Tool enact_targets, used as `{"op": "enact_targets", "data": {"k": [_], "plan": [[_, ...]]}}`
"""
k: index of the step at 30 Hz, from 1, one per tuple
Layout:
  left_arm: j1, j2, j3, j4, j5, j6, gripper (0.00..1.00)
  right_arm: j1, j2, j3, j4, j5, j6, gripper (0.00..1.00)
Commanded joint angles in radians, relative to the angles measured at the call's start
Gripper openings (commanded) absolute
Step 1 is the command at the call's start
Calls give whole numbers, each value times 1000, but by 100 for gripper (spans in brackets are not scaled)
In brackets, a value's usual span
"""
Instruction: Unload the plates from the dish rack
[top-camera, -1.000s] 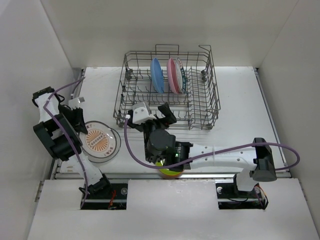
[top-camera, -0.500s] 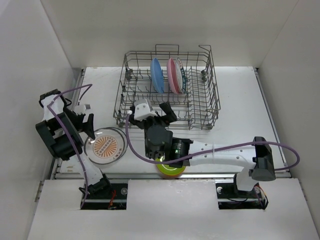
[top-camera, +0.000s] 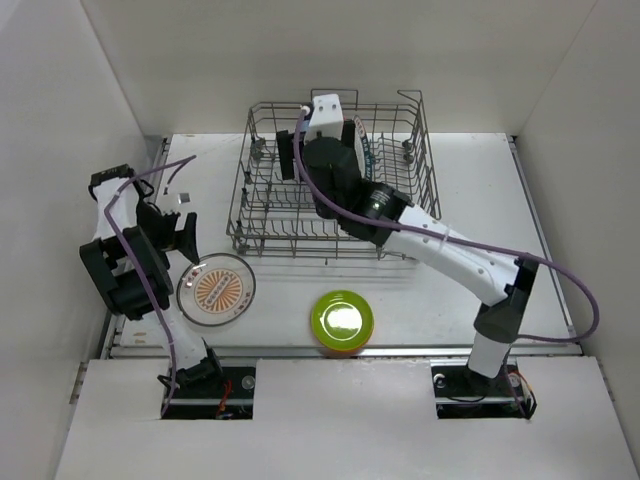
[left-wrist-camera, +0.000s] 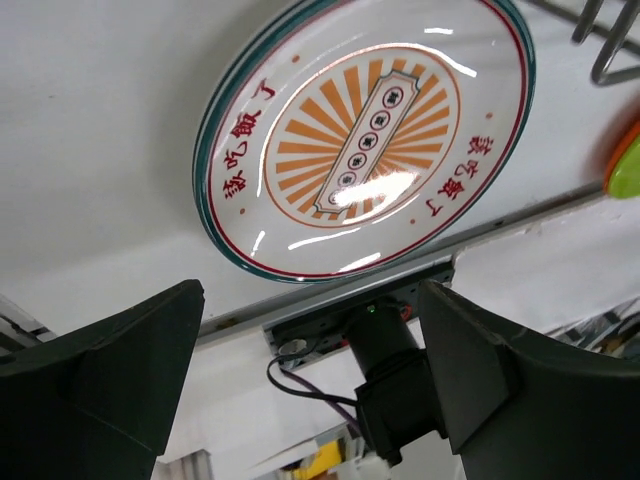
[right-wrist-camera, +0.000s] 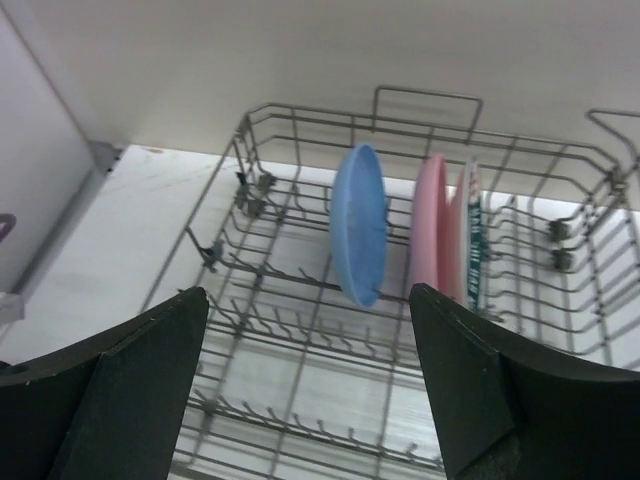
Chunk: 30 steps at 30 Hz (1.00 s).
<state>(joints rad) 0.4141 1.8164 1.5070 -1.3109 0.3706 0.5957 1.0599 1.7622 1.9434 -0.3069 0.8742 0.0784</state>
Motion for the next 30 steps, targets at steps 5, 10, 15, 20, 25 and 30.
{"op": "enact_targets", "data": {"k": [5, 10, 15, 20, 25, 30], "plan": [[-5, -163, 148, 1, 5, -165, 85, -162, 245, 300, -60, -295, 106, 76], [-86, -174, 288, 21, 36, -255, 88, -290, 469, 543, -204, -435, 248, 73], [-219, -97, 360, 68, 11, -358, 88, -347, 531, 522, -170, -518, 308, 73], [-317, -16, 369, 159, -85, -438, 88, -368, 626, 522, -161, -609, 308, 73], [-376, 90, 401, 189, -148, -485, 88, -379, 683, 531, -150, -618, 308, 61], [-411, 170, 426, 171, -148, -497, 84, -379, 677, 540, -150, -606, 252, 9]]}}
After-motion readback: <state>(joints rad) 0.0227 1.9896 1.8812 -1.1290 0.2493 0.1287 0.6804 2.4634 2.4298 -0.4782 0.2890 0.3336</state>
